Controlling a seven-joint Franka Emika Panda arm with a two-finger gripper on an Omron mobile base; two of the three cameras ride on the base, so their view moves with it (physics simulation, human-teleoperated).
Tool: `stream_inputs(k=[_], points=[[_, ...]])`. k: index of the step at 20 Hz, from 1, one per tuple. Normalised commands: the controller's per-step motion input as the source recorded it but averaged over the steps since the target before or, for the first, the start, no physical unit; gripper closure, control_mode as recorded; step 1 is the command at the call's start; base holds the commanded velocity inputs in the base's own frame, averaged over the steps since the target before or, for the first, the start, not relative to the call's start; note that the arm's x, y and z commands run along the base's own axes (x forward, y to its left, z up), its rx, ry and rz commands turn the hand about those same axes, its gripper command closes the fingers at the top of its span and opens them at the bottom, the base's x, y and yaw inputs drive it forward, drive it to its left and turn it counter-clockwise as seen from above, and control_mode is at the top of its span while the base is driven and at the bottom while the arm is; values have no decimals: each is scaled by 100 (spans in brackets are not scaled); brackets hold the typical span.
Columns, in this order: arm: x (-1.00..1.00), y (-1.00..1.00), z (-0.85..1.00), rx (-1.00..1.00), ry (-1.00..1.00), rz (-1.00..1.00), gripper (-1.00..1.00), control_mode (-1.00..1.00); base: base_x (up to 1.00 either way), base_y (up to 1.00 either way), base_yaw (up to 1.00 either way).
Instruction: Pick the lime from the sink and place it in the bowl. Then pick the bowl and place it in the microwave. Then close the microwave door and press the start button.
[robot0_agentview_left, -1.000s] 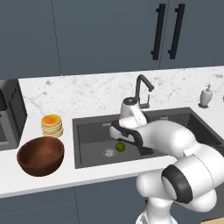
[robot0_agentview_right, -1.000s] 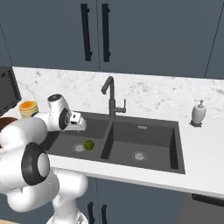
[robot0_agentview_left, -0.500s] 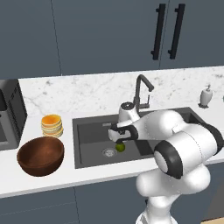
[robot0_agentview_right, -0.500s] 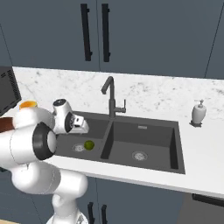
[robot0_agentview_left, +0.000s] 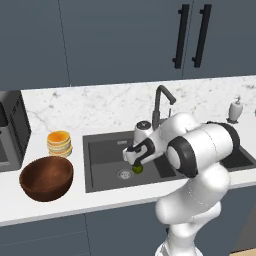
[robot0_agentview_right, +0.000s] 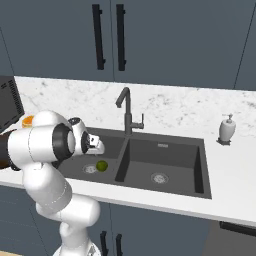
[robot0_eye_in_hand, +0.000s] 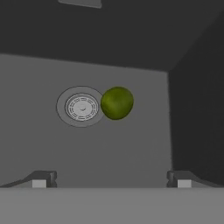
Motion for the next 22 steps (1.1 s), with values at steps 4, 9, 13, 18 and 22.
stream_inputs(k=[4,9,13,18,22], points=[[37,0,-18,0,0,0,-100,-100,0,0,0],[24,0,-22,0,0,0,-100,-100,0,0,0],[2,0,-35,0,0,0,-100,-100,0,0,0],[9,-3,-27,0,-2,0,-100,-100,0,0,0],[31,-7,-22,0,-1,0,-100,-100,0,0,0]])
